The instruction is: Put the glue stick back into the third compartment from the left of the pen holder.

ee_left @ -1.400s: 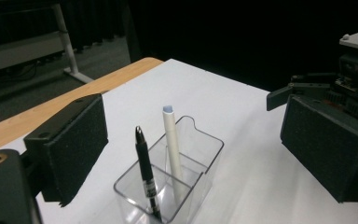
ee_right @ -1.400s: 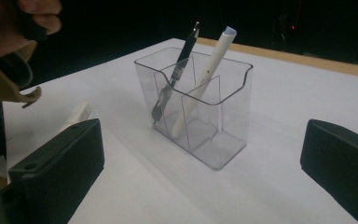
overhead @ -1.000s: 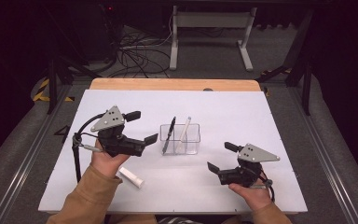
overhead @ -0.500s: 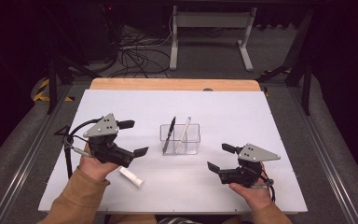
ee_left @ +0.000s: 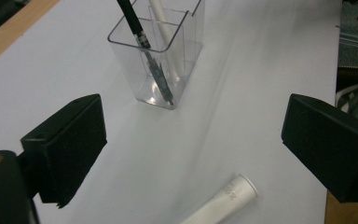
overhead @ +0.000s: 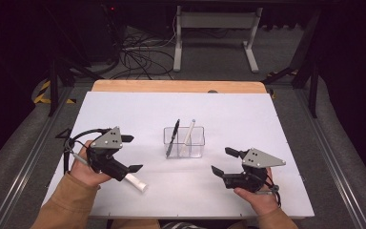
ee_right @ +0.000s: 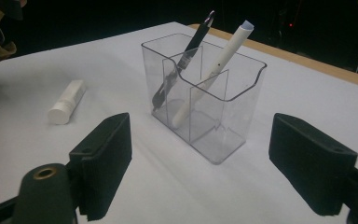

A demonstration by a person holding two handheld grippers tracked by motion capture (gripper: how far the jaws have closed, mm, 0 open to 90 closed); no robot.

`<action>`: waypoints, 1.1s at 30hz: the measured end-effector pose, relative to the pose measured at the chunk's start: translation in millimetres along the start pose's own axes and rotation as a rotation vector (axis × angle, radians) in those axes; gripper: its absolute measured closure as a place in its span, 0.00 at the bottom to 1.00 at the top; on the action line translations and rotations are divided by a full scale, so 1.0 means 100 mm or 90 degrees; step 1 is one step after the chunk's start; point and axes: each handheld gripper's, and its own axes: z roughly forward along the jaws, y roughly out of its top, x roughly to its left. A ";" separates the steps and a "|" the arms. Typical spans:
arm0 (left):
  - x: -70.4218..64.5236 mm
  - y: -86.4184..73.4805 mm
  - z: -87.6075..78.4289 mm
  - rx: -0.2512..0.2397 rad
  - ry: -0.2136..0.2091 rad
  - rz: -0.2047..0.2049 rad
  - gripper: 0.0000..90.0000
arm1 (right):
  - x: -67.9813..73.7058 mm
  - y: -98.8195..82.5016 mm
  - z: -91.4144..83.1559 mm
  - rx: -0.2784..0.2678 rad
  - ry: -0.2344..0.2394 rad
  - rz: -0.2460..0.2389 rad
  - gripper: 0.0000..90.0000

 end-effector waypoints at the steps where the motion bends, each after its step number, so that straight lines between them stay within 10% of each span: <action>1: 0.01 -0.01 0.00 0.004 -0.003 0.004 0.09 | 0.00 0.00 0.00 0.000 -0.003 -0.001 0.24; 12: 0.00 -0.03 -0.01 0.025 -0.020 0.030 0.10 | 0.00 0.01 0.00 0.005 0.019 0.004 0.26; 33: 0.14 -0.13 0.24 0.188 -0.102 0.105 0.21 | -0.02 0.00 -0.05 0.006 0.056 0.013 0.30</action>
